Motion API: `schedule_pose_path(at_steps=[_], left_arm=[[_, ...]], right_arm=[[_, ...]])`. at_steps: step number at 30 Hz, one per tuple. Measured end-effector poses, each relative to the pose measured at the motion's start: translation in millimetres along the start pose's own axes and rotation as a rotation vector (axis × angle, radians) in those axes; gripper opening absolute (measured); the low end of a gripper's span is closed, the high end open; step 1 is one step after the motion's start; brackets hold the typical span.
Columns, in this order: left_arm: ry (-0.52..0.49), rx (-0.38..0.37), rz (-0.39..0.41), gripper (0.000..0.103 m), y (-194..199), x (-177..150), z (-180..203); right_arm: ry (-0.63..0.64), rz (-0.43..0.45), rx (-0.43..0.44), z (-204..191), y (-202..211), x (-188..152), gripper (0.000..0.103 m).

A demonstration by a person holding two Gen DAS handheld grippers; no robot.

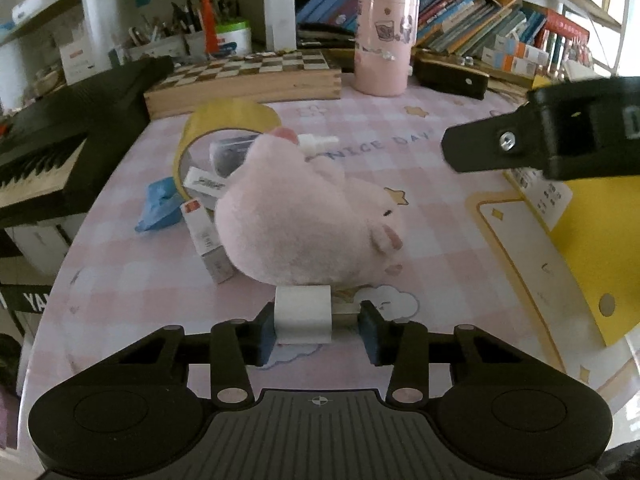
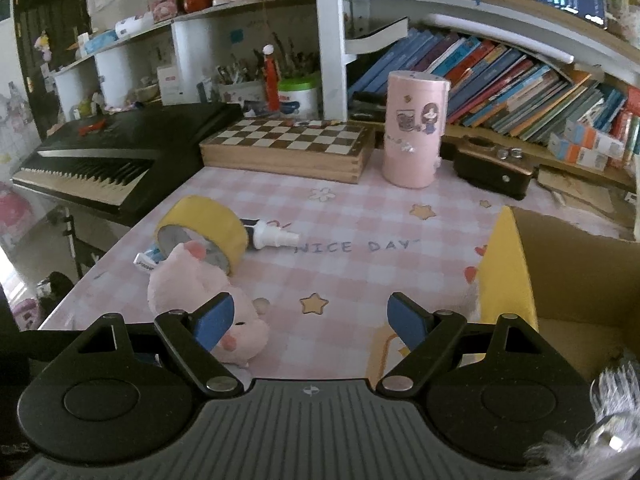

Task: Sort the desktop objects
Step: 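Grasp the white charger cube with the left gripper while the right gripper grasps the pink plush pig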

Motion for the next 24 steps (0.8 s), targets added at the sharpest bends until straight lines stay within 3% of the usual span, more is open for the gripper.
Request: schedule_pose_path(at_steps=[5, 11, 18, 24], left_arm=[[0.060, 0.029, 0.010, 0.041, 14.5, -4.2, -20.9], [0.202, 0.115, 0.006, 0.041, 29.7, -11.8, -59.1], [0.292, 0.201, 0.024, 0.041, 47.0, -19.5, -87.0], [0.313, 0.226, 0.026, 0.041, 50.7, -21.8, -95.8]], right_arm=[[0.021, -0.023, 0.065, -13.6, -14.0, 4.8, 0.085], [0.091, -0.050, 0.154, -42.5, -33.5, 9.8, 0.087], [0.354, -0.109, 0.179, -81.3, -65.1, 9.6, 0.087], [0.528, -0.118, 0.178, -96.1, -84.6, 5.4, 0.087]])
Point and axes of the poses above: each gripper's, at about its wrist camera, not at the fingertips, and y roughly against the way its jaws point, z to its right, x to its top, the point moved 4 cm from there along -y, roughly the way its jaws point, and after that the axes turned 8 degrees about y, right-handed, at the moved point
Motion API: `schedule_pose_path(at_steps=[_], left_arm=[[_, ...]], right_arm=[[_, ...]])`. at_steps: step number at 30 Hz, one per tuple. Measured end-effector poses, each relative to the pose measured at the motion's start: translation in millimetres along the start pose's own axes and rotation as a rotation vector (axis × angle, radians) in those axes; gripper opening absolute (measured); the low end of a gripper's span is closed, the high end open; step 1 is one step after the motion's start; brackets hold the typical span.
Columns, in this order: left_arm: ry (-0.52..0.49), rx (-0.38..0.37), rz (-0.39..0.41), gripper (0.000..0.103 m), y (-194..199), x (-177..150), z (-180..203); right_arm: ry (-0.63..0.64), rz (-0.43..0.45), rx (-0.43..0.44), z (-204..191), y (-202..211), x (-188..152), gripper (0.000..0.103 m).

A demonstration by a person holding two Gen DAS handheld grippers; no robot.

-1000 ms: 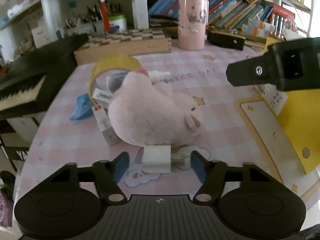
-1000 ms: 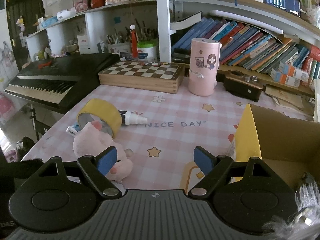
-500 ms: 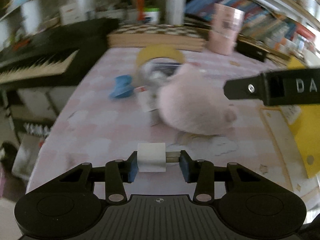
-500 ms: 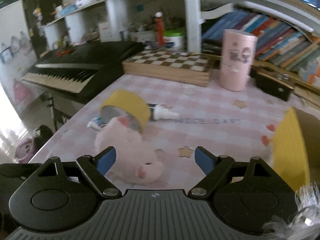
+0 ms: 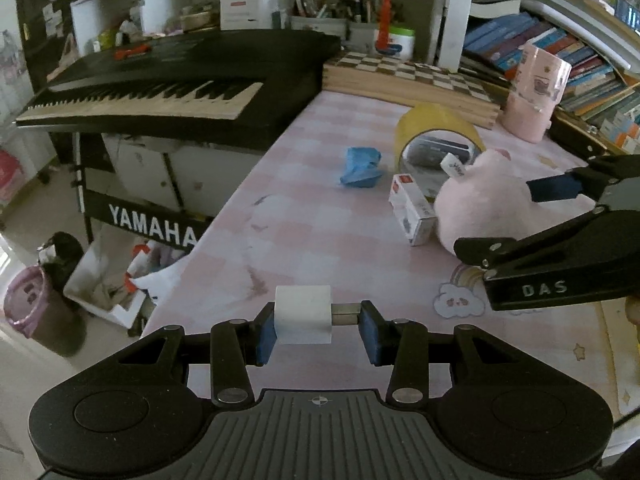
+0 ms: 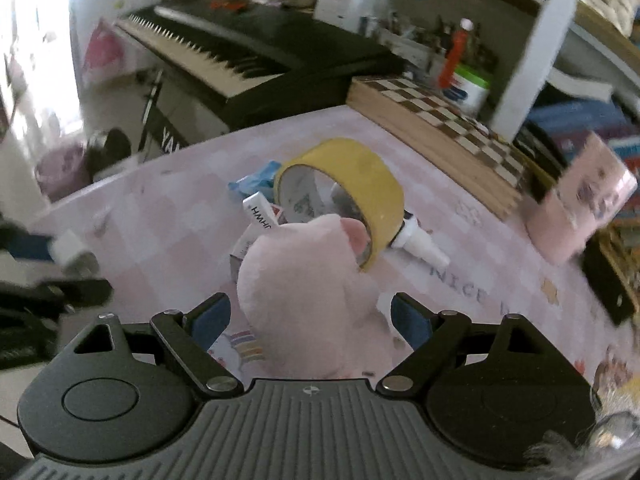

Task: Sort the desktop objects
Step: 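Grasp the white charger cube with the left gripper while the right gripper grasps the pink plush pig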

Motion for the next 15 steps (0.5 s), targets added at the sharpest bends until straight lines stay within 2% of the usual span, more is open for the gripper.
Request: schedule_pose_path(at_steps=[4, 10, 15], left_arm=[[-0.002, 0.005, 0.005, 0.041, 2.4, -0.3, -1.3], [-0.020, -0.009, 0.010, 0.041, 4.3, 0.0, 3.0], [-0.053, -0.045, 0.027, 0.041, 7.8, 2.6, 13.4]], right_arm=[[0.034, -0.023, 0.004, 1.1, -10.4, -0.4, 0.083], [0.054, -0.012, 0.016, -0.5, -10.6, -2.3, 0.063], [0.045, 0.027, -0.007, 0.4, 7.1, -5.1, 0.061]])
Point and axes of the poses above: each gripper's, at about its wrist camera, not at the fingertips, and y roughly against the way its jaws point, z to its right, x to its top, the point moved 4 cm from there along -y, roughly the way its jaws point, and after that the axes turned 8 degrees about y, right-handed, at the moved point
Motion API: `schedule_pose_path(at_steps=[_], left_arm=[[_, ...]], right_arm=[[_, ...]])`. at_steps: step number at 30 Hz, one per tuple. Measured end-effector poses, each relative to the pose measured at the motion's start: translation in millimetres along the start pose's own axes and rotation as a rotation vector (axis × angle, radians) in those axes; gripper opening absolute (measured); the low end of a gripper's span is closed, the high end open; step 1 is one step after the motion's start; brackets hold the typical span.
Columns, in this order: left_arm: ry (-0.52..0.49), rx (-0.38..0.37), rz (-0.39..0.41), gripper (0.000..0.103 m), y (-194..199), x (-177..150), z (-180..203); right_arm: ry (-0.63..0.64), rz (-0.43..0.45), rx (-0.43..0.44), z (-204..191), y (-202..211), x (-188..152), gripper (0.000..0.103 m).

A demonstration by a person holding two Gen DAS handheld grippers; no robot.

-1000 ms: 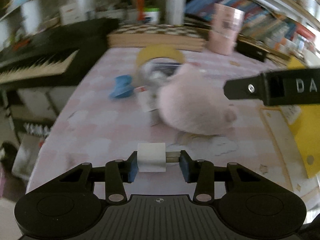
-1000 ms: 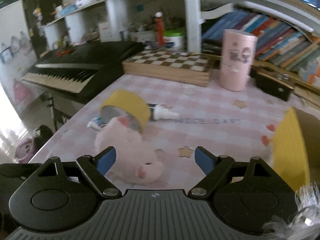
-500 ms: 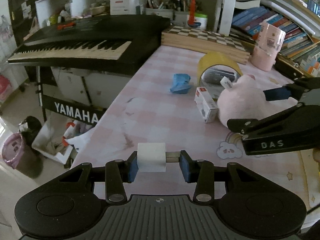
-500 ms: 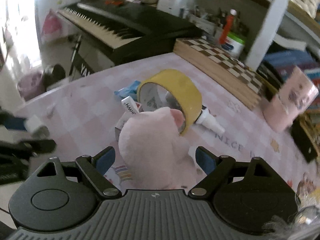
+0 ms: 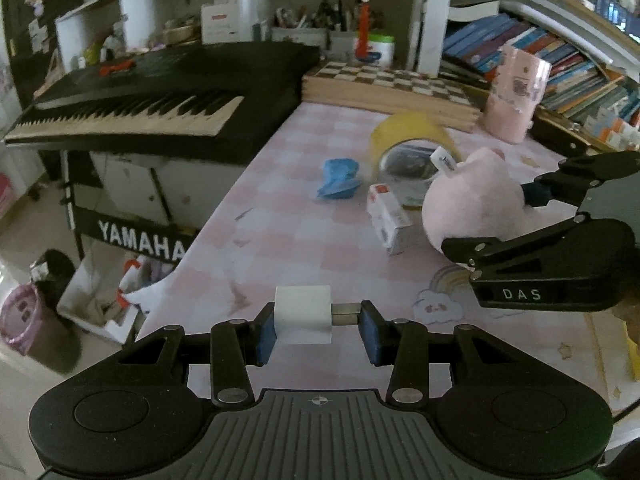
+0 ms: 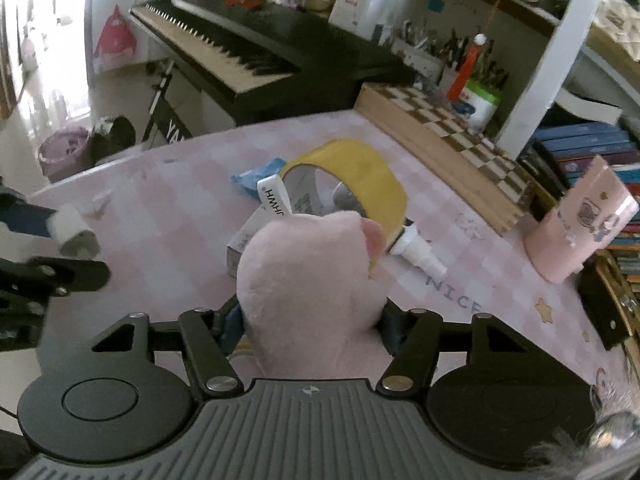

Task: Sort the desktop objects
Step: 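Grasp the white charger cube with the left gripper while the right gripper grasps the pink plush pig, then carry the charger cube and plush pig with both grippers toward the yellow box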

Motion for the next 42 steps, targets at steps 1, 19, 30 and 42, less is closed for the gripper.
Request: schedule_pose_path(at_steps=[1, 19, 30, 42], left_arm=[[-0.007, -0.009, 0.006, 0.041, 1.2, 1.1, 2.1], [-0.126, -0.207, 0.121, 0.041, 43.2, 27.0, 17.7], [-0.190, -0.279, 0.111, 0.041, 62.2, 8.8, 2.4], [-0.233, -0.328, 0.088, 0.041, 88.8, -20.0, -30.1]], right_arm=[[-0.016, 0.006, -0.004, 1.5, 4.8, -0.8, 0.061], [-0.538, 0.062, -0.138, 23.4, 93.5, -23.9, 0.061], [-0.630, 0.011, -0.199, -20.7, 116.4, -45.5, 0.061], [-0.655, -0.012, -0.220, -78.1, 135.2, -44.2, 0.061]])
Point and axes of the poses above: each gripper's, at about its wrist camera, not at the fingertips, and y roughly against the way its jaws point, z to its right, x to its top, the point moved 4 cm from there along -y, roughly the way its jaws point, and after that the axes turned 8 degrees about y, right-handed, at the moved point
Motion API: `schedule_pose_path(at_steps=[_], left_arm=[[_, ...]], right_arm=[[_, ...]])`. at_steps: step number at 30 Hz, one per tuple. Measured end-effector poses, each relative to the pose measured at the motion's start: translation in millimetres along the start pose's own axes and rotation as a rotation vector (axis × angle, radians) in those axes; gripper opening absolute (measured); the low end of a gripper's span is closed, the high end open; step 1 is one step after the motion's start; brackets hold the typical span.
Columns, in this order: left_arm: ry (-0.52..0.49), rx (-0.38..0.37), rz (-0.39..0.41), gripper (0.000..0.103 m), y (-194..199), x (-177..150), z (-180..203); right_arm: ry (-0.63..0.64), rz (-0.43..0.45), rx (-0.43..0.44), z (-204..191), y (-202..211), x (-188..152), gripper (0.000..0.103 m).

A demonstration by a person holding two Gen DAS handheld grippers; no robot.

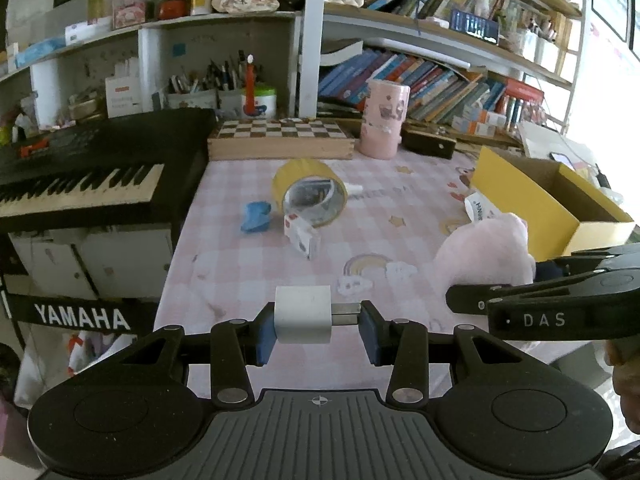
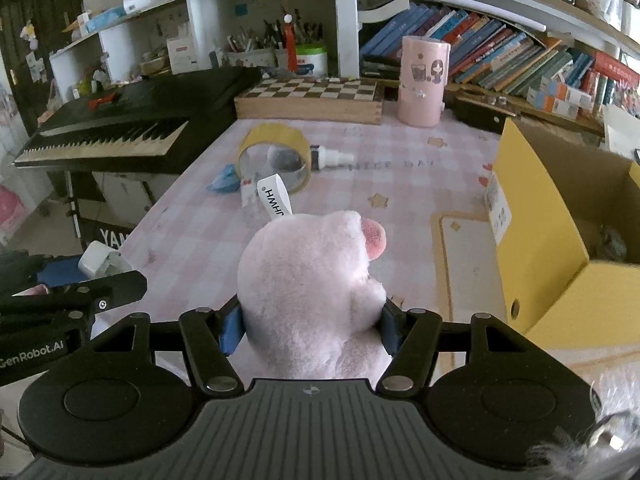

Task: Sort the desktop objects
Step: 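Carry the charger cube and plush pig with both grippers toward the yellow box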

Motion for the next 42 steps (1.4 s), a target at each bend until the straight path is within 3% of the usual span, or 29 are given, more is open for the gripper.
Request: schedule_pose_path(at_steps=[20, 42], left_arm=[[-0.128, -0.083, -0.064, 0.041, 50.5, -52.6, 3.5], [-0.333, -0.291, -0.121, 0.041, 48.0, -74.8, 76.5]], right_arm=[[-0.143, -0.026, -0.045, -40.3, 52.0, -75.3, 0.061], [-0.359, -0.044, -0.215, -3.7, 102.5, -137.5, 0.061]])
Point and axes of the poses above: each gripper's, at about its wrist camera, not at the fingertips, and y roughly against the way its jaws point, z to its right, x to its top, the point moved 4 cm from there along -y, roughly the way its jaws point, and after that the axes turned 8 degrees about y, right-handed, at the moved point
